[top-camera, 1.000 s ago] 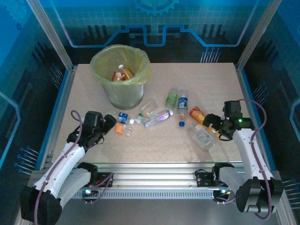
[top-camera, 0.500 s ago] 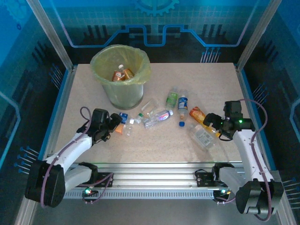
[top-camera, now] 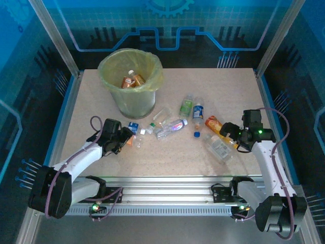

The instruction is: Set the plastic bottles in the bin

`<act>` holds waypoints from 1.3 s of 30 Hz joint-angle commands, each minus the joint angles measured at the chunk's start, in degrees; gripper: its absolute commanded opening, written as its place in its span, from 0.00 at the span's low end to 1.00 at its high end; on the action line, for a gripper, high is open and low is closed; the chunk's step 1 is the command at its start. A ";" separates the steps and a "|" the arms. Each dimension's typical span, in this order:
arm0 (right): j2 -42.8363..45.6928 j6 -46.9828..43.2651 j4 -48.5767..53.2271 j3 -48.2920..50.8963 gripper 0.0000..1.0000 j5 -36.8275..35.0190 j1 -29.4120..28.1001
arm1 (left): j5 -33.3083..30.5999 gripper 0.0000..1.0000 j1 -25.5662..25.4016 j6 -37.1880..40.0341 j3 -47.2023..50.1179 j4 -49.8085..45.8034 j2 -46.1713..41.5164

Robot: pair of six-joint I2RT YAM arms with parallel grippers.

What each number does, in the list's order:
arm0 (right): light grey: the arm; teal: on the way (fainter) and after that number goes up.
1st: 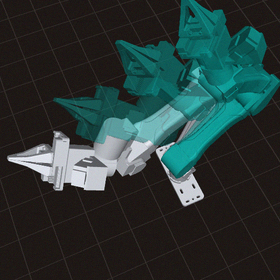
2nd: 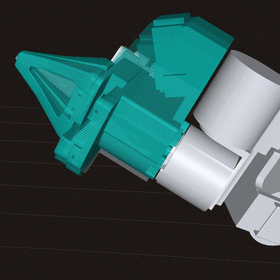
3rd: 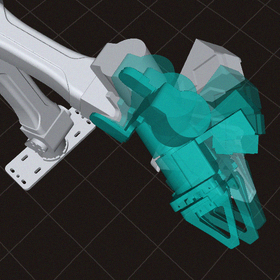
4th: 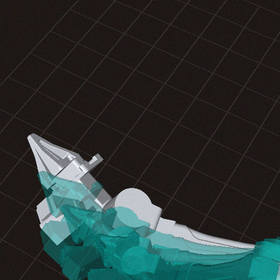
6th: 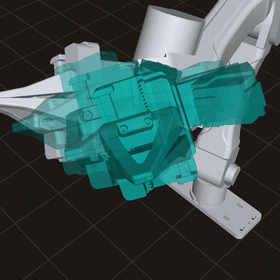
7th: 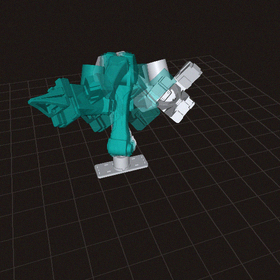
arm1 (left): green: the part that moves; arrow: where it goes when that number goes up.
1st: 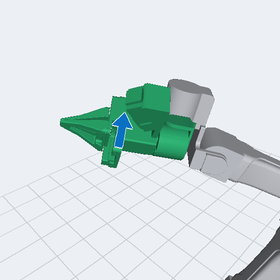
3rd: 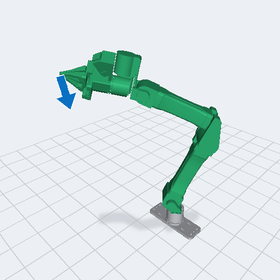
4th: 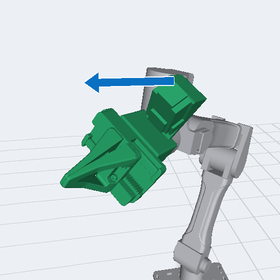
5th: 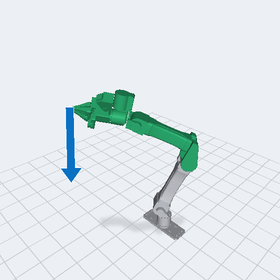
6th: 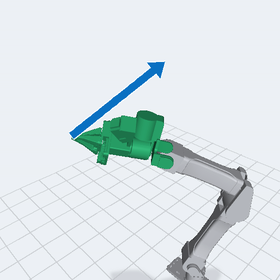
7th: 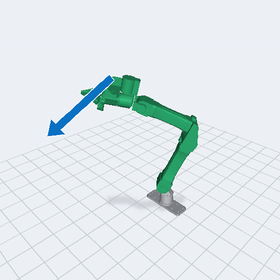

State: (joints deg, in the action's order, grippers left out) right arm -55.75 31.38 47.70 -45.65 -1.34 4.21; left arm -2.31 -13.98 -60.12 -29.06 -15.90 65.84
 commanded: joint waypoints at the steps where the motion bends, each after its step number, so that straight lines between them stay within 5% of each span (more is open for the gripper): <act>1: -0.36 0.88 -1.12 0.81 1.00 0.82 0.80 | -1.80 0.80 -0.35 -0.53 0.40 -4.07 0.25; 11: -2.21 1.22 -2.68 0.67 1.00 1.85 0.67 | -3.69 0.80 -0.37 -0.13 -0.13 -4.74 3.77; 24: -3.49 1.47 -3.04 -0.16 1.00 1.69 0.27 | -6.47 0.61 -0.26 -0.49 -1.74 -6.48 8.02; 39: -2.11 1.56 -2.83 -0.69 1.00 0.74 0.15 | -21.51 0.49 5.78 10.92 -10.88 -21.13 -13.00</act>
State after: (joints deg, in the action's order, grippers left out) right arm -58.89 32.18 45.30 -45.63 -0.43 4.19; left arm -18.24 -9.82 -54.61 -36.25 -32.36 57.19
